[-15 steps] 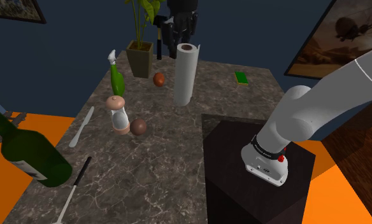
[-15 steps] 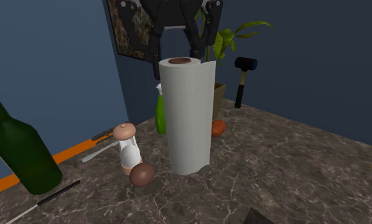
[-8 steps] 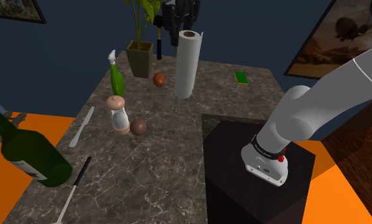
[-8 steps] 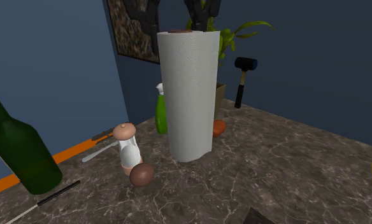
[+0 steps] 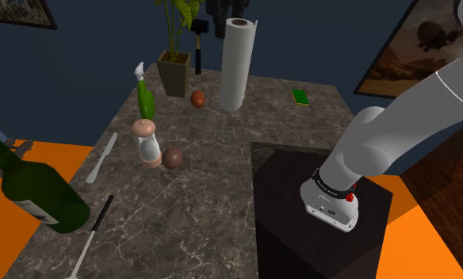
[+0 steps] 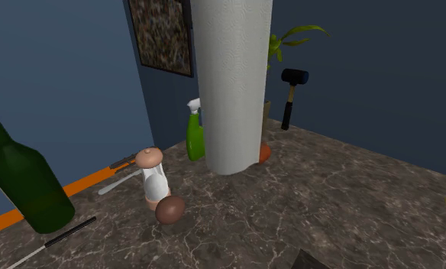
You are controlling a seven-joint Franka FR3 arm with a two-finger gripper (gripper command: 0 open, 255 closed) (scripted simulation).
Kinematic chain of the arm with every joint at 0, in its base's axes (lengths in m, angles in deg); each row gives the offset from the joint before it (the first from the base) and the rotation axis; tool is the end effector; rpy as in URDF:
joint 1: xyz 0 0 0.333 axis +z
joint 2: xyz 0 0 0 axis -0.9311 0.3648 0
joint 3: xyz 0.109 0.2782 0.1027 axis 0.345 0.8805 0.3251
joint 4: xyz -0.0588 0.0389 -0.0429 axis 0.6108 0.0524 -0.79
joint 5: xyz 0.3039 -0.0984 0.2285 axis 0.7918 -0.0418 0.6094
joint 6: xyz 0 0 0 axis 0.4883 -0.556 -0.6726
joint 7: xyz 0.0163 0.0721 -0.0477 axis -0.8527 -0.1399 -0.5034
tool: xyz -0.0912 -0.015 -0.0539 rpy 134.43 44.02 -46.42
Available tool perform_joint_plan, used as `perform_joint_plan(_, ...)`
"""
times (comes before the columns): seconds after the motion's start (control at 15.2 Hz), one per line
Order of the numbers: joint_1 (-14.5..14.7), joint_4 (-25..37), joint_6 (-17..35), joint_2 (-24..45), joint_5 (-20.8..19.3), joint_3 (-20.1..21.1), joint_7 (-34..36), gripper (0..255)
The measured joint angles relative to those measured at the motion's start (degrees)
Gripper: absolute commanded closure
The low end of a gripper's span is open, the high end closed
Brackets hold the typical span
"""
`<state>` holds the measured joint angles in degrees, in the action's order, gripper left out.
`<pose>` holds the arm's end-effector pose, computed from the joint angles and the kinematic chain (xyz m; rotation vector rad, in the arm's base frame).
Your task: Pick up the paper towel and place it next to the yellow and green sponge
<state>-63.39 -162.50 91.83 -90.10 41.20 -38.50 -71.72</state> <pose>0.3799 0.2072 0.6957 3.1051 0.1986 -0.0080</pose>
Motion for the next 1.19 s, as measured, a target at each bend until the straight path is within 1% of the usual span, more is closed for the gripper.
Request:
perform_joint_plan(0.13,-0.7,-0.4,-0.7,-1.0,-0.3,-1.8,-2.5,255)
perform_joint_plan(0.2,-1.1,-1.6,-0.2,-1.7,-0.6,-2.9,-4.0,255)
perform_joint_plan(0.66,-3.9,-5.1,-0.3,-5.1,-2.9,-10.5,-14.5,255)
perform_joint_plan(0.99,-5.8,-5.5,0.1,-5.0,-5.1,-15.5,-21.4,255)
perform_joint_plan(1.19,-7.2,-4.6,-0.2,-4.5,-6.5,-18.9,-26.2,255)
